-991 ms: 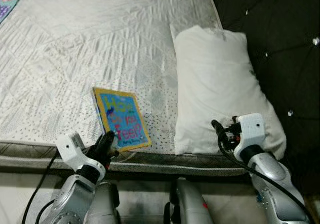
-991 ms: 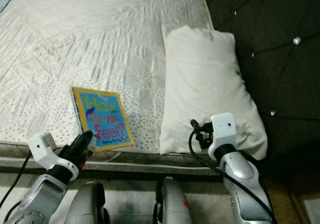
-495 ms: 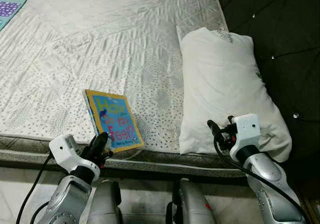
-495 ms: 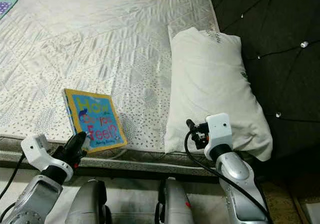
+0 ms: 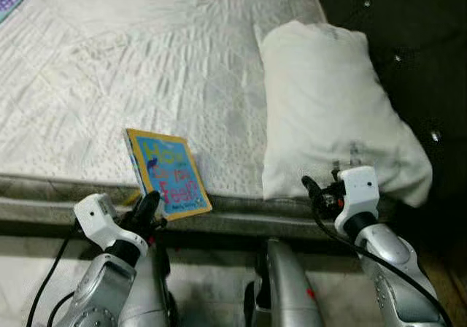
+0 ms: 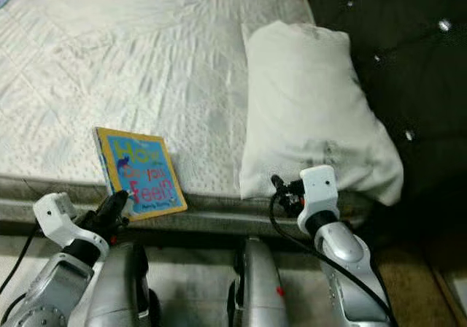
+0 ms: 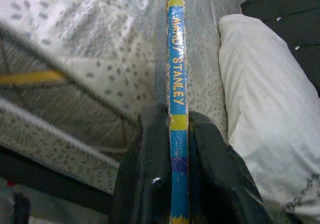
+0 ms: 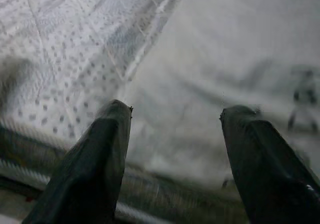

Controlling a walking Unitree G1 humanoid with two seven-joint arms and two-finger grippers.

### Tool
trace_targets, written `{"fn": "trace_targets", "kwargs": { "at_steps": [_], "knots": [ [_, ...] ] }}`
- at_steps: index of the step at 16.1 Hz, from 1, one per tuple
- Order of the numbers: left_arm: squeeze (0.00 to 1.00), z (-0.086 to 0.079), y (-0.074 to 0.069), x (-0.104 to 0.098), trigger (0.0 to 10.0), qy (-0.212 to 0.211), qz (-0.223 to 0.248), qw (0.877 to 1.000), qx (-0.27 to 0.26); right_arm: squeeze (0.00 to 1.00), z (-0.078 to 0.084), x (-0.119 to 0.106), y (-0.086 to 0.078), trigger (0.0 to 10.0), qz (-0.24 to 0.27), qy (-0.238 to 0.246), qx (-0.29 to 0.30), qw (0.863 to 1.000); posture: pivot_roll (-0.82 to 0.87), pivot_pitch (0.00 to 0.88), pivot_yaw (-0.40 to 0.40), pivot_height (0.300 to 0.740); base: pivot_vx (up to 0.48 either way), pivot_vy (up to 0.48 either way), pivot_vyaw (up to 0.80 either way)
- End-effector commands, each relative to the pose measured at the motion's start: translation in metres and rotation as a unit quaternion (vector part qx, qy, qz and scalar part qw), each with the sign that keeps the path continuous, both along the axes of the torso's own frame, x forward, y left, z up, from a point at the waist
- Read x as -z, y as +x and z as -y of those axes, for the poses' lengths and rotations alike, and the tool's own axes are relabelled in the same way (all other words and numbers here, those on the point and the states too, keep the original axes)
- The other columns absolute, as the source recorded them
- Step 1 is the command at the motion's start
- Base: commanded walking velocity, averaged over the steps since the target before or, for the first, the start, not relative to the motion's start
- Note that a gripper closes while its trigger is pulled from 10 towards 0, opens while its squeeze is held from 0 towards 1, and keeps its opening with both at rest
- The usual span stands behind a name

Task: Clean up the room

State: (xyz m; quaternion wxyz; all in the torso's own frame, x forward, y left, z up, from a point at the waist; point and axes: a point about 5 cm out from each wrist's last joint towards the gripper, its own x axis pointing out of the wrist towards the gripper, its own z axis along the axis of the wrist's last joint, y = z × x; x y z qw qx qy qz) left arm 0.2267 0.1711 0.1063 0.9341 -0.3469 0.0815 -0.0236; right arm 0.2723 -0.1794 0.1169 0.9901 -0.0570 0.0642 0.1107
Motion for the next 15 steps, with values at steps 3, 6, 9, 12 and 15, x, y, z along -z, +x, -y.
{"fn": "trace_targets", "kwargs": {
  "at_steps": [3,6,9,12,15],
  "knots": [
    [0.00,-0.0001,0.0011,-0.0078,10.0,-0.007,0.030,1.000,-0.002,0.00,0.0057,-0.0009,0.0011,10.0,0.004,-0.006,0.006,1.000,-0.07,0.196,-0.095,0.531,0.228,0.000,0.00],
    [0.00,-0.0002,0.0013,-0.0079,10.0,-0.007,0.032,0.999,-0.003,0.00,0.0053,-0.0014,0.0022,10.0,0.006,-0.008,0.003,1.000,-0.07,0.193,-0.098,0.531,0.365,0.000,0.00],
    [0.00,-0.0006,0.0019,-0.0075,10.0,-0.005,0.032,0.999,-0.004,0.00,0.0044,-0.0003,0.0018,10.0,0.008,-0.011,-0.001,1.000,-0.07,0.193,-0.098,0.531,0.354,0.000,0.00],
    [0.00,-0.0002,0.0015,-0.0067,10.0,-0.003,0.030,1.000,-0.001,0.00,0.0046,0.0004,0.0015,10.0,0.007,-0.011,0.000,1.000,-0.07,0.193,-0.096,0.531,0.329,0.000,0.00],
    [0.00,0.0010,0.0027,-0.0074,10.0,0.002,0.029,1.000,0.003,0.00,0.0047,0.0010,0.0012,10.0,0.008,-0.011,0.002,1.000,-0.07,0.193,-0.094,0.531,0.211,0.000,0.00]
  ]
}}
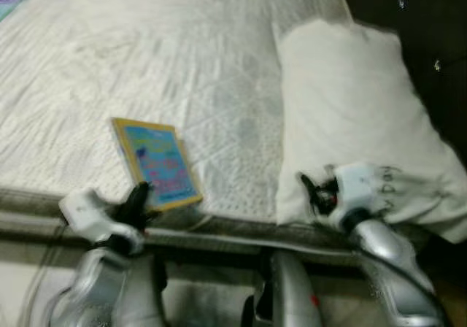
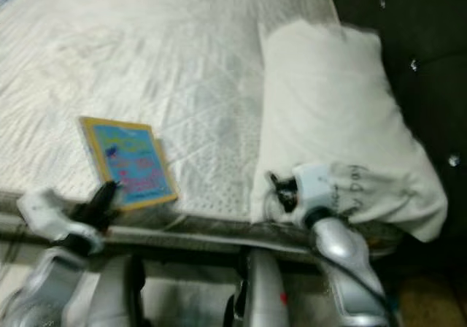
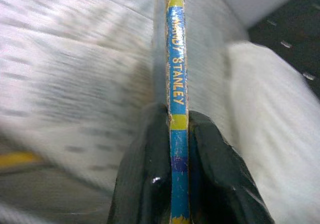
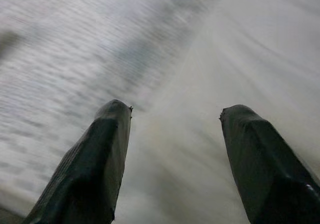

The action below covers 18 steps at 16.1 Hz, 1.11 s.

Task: Clean up the room

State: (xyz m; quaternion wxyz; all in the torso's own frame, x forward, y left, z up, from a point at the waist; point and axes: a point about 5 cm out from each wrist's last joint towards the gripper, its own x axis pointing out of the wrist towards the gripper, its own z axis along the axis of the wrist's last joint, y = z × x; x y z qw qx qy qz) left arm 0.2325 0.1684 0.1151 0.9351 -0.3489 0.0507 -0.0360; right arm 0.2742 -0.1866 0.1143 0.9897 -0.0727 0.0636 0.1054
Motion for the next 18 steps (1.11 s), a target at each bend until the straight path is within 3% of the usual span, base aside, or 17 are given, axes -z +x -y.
{"fn": "trace_targets", "kwargs": {
  "at_steps": [1,6,9,13,14,15,18],
  "knots": [
    [0.00,-0.001,-0.003,0.001,10.0,0.007,-0.005,1.000,0.002,0.00,-0.002,-0.001,-0.001,10.0,0.005,0.004,-0.002,1.000,-0.07,0.194,-0.094,0.531,0.000,0.000,0.00],
    [0.00,0.002,0.000,0.001,10.0,0.018,-0.008,1.000,0.017,0.00,-0.001,-0.001,-0.002,10.0,0.006,0.003,0.003,1.000,-0.07,0.194,-0.091,0.531,0.000,0.000,0.00],
    [0.00,0.008,0.019,-0.003,10.0,0.002,-0.009,0.999,0.039,0.00,0.001,-0.002,-0.002,10.0,0.007,0.000,0.011,1.000,-0.08,0.192,-0.101,0.531,0.000,0.000,0.00],
    [0.00,0.030,0.053,-0.001,10.0,-0.018,-0.002,0.994,0.109,0.00,0.002,-0.003,-0.007,10.0,0.006,-0.002,0.017,1.000,-0.11,0.203,-0.108,0.531,0.000,0.000,0.00],
    [0.00,0.032,0.054,-0.002,10.0,-0.019,-0.001,0.993,0.114,0.00,0.002,-0.003,-0.007,10.0,0.006,-0.003,0.018,1.000,-0.12,0.204,-0.107,0.531,0.000,0.000,0.00],
    [0.00,0.042,0.062,-0.007,10.0,-0.034,0.004,0.988,0.151,0.00,0.008,-0.004,-0.011,10.0,0.005,-0.008,0.027,1.000,-0.14,0.209,-0.103,0.531,0.000,0.000,0.00],
    [0.00,0.044,0.077,0.000,10.0,-0.048,-0.022,0.978,0.201,0.00,0.014,-0.007,-0.015,10.0,0.006,-0.015,0.039,0.999,-0.16,0.214,-0.095,0.531,0.000,0.000,0.00]
  ]
}}
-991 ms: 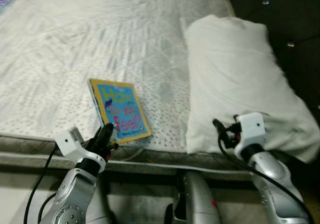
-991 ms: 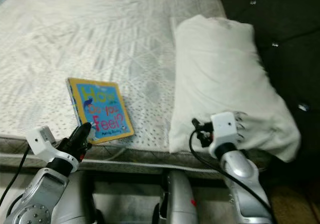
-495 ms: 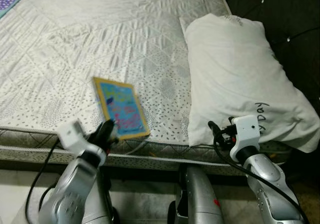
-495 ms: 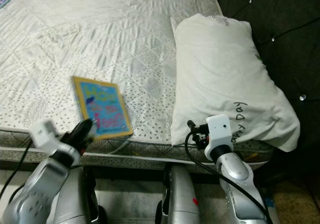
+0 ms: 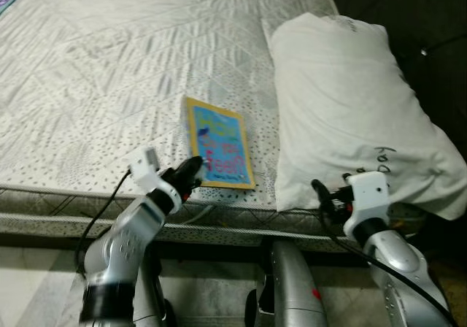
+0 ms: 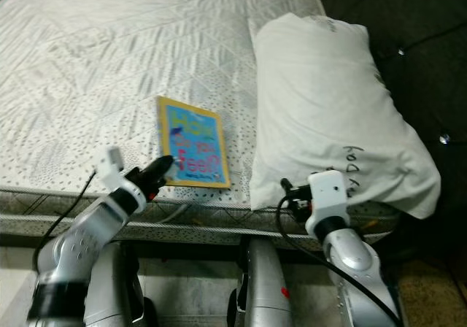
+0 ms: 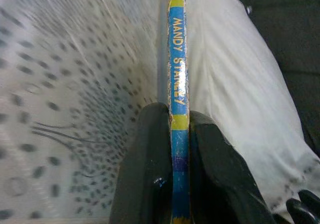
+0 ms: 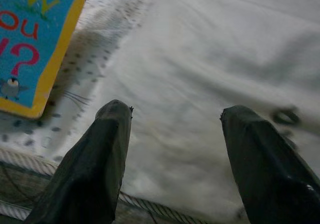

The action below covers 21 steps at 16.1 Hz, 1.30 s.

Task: Clean up the room

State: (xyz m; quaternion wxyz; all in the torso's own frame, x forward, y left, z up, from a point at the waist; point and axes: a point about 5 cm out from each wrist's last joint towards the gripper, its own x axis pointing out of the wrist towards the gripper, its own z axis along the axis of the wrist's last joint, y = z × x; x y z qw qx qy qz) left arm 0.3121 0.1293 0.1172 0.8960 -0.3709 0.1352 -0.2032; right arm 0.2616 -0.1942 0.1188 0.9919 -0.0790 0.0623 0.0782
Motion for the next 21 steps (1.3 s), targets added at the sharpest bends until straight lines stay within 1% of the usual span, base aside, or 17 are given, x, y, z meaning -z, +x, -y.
{"fn": "trace_targets", "kwargs": {
  "at_steps": [1,3,4,6,8,9,11,12,13,14,16,18,19,20,21],
  "knots": [
    [0.00,0.004,0.000,0.006,10.0,-0.015,-0.013,0.999,0.028,0.00,0.006,-0.004,-0.003,10.0,0.003,-0.008,0.015,1.000,-0.17,0.215,-0.093,0.531,0.000,0.000,0.00],
    [0.00,0.001,0.006,0.014,10.0,-0.045,-0.045,0.997,0.051,0.00,0.009,-0.005,-0.007,10.0,0.002,-0.012,0.019,1.000,-0.17,0.215,-0.093,0.531,0.000,0.000,0.00],
    [0.00,-0.003,0.011,0.023,10.0,-0.042,-0.072,0.995,0.058,0.00,0.011,-0.006,-0.009,10.0,0.001,-0.015,0.023,1.000,-0.20,0.218,-0.092,0.531,0.000,0.000,0.00],
    [0.00,-0.005,0.015,0.028,10.0,-0.051,-0.087,0.993,0.065,0.00,0.012,-0.007,-0.009,10.0,0.002,-0.016,0.024,1.000,-0.21,0.218,-0.093,0.531,0.000,0.000,0.00],
    [0.00,-0.013,0.024,0.035,10.0,-0.053,-0.107,0.991,0.052,0.00,0.012,-0.010,-0.009,10.0,0.003,-0.018,0.025,1.000,-0.23,0.215,-0.095,0.531,0.000,0.000,0.00],
    [0.00,-0.018,0.028,0.039,10.0,-0.044,-0.116,0.991,0.048,0.00,0.013,-0.012,-0.009,10.0,0.004,-0.022,0.026,0.999,-0.24,0.213,-0.096,0.531,0.000,0.000,0.00],
    [0.00,-0.022,0.031,0.040,10.0,-0.034,-0.120,0.991,0.049,0.00,0.015,-0.013,-0.010,10.0,0.005,-0.025,0.028,0.999,-0.25,0.208,-0.096,0.531,0.000,0.000,0.00],
    [0.00,-0.027,0.032,0.042,10.0,-0.023,-0.124,0.991,0.047,0.00,0.016,-0.014,-0.009,10.0,0.006,-0.027,0.029,0.999,-0.26,0.204,-0.096,0.531,0.000,0.000,0.00],
    [0.00,-0.035,0.033,0.046,10.0,-0.003,-0.133,0.990,0.038,0.00,0.016,-0.015,-0.009,10.0,0.006,-0.029,0.029,0.999,-0.27,0.202,-0.094,0.531,0.000,0.000,0.00],
    [0.00,-0.036,0.033,0.047,10.0,0.005,-0.133,0.990,0.042,0.00,0.016,-0.016,-0.009,10.0,0.007,-0.029,0.029,0.999,-0.28,0.201,-0.094,0.531,0.000,0.000,0.00],
    [0.00,-0.042,0.034,0.048,10.0,0.050,-0.139,0.988,0.042,0.00,0.017,-0.018,-0.009,10.0,0.009,-0.031,0.029,0.999,-0.29,0.199,-0.091,0.531,0.000,0.000,0.00],
    [0.00,-0.040,0.039,0.041,10.0,0.062,-0.127,0.989,0.048,0.00,0.018,-0.018,-0.011,10.0,0.009,-0.033,0.031,0.999,-0.29,0.199,-0.089,0.531,0.000,0.000,0.00],
    [0.00,-0.034,0.043,0.036,10.0,0.069,-0.116,0.989,0.064,0.00,0.018,-0.018,-0.011,10.0,0.008,-0.033,0.032,0.999,-0.28,0.198,-0.084,0.531,0.000,0.000,0.00],
    [0.00,-0.031,0.044,0.035,10.0,0.070,-0.112,0.989,0.072,0.00,0.017,-0.017,-0.011,10.0,0.008,-0.032,0.032,0.999,-0.28,0.198,-0.084,0.531,0.000,0.000,0.00],
    [0.00,-0.022,0.044,0.034,10.0,0.071,-0.109,0.987,0.090,0.00,0.015,-0.017,-0.011,10.0,0.008,-0.030,0.031,0.999,-0.28,0.202,-0.079,0.531,0.000,0.000,0.00]
  ]
}}
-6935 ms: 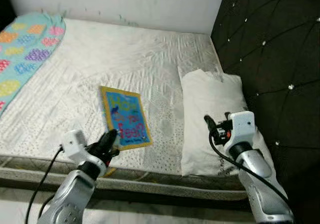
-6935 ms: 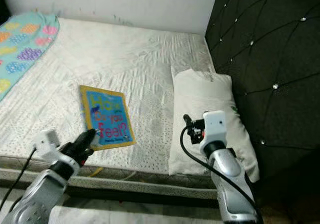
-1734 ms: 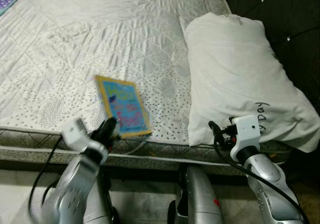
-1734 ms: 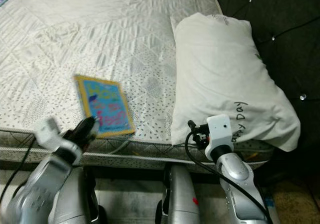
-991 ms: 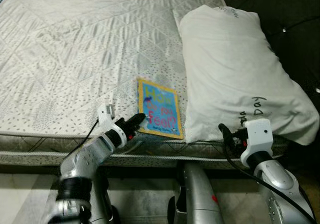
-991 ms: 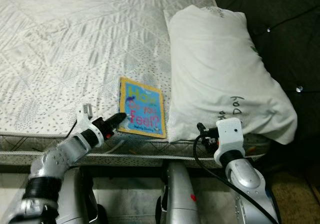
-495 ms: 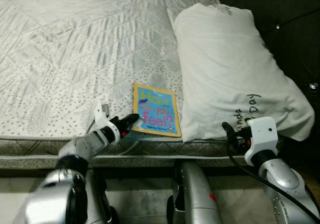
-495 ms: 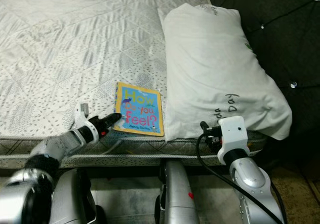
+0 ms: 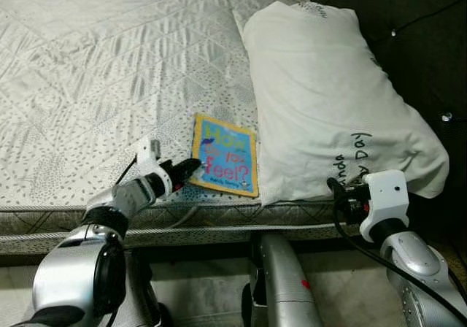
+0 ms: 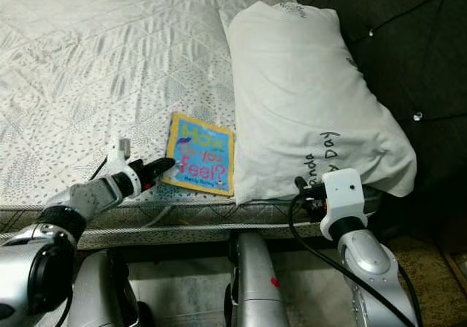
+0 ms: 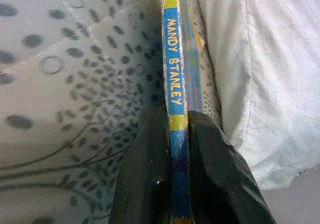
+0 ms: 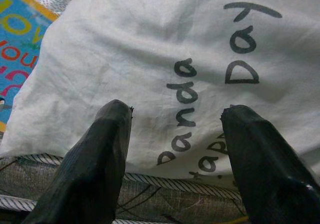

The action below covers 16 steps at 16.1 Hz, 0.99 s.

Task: Clean up the room

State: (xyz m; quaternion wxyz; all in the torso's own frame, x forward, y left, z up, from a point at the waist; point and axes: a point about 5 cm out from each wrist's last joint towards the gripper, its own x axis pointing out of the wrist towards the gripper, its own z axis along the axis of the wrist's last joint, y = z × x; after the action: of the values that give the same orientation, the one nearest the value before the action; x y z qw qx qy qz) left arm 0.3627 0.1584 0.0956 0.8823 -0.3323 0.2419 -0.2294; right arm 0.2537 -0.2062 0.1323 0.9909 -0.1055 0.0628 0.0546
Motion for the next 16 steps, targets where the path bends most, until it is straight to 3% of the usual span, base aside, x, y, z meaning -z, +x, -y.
{"fn": "trace_targets", "kwargs": {
  "at_steps": [1,2,5,6,7,13,16],
  "knots": [
    [0.00,0.013,-0.007,0.014,10.0,0.023,-0.029,0.999,0.032,0.00,0.002,-0.004,-0.003,10.0,0.005,-0.001,0.009,1.000,-0.28,0.202,-0.079,0.531,0.000,0.000,0.00],
    [0.00,0.023,-0.009,0.017,10.0,0.029,-0.032,0.998,0.053,0.00,0.000,-0.003,-0.003,10.0,0.005,0.000,0.008,1.000,-0.28,0.204,-0.079,0.531,0.000,0.000,0.00],
    [0.00,0.025,-0.014,0.025,10.0,0.047,-0.048,0.996,0.058,0.00,0.002,-0.004,-0.003,10.0,0.006,0.001,0.010,1.000,-0.29,0.205,-0.074,0.531,0.000,0.000,0.00],
    [0.13,0.024,-0.015,0.028,10.0,0.053,-0.054,0.996,0.057,0.00,0.003,-0.004,-0.003,10.0,0.006,0.001,0.012,1.000,-0.29,0.206,-0.071,0.531,0.000,0.000,0.00],
    [1.00,0.021,-0.018,0.032,10.0,0.064,-0.061,0.995,0.056,0.00,0.003,-0.003,-0.003,10.0,0.006,0.001,0.014,1.000,-0.28,0.207,-0.067,0.531,0.000,0.000,0.00],
    [1.00,0.005,-0.019,0.035,10.0,0.089,-0.067,0.993,0.038,0.00,-0.005,0.000,0.001,10.0,0.007,0.010,0.011,1.000,-0.26,0.195,-0.062,0.531,0.000,0.000,0.00],
    [1.00,-0.015,-0.016,0.032,10.0,0.123,-0.064,0.990,-0.005,0.00,-0.003,0.000,0.006,10.0,0.012,0.010,0.014,1.000,-0.25,0.179,-0.056,0.531,0.000,0.000,0.00]
  ]
}}
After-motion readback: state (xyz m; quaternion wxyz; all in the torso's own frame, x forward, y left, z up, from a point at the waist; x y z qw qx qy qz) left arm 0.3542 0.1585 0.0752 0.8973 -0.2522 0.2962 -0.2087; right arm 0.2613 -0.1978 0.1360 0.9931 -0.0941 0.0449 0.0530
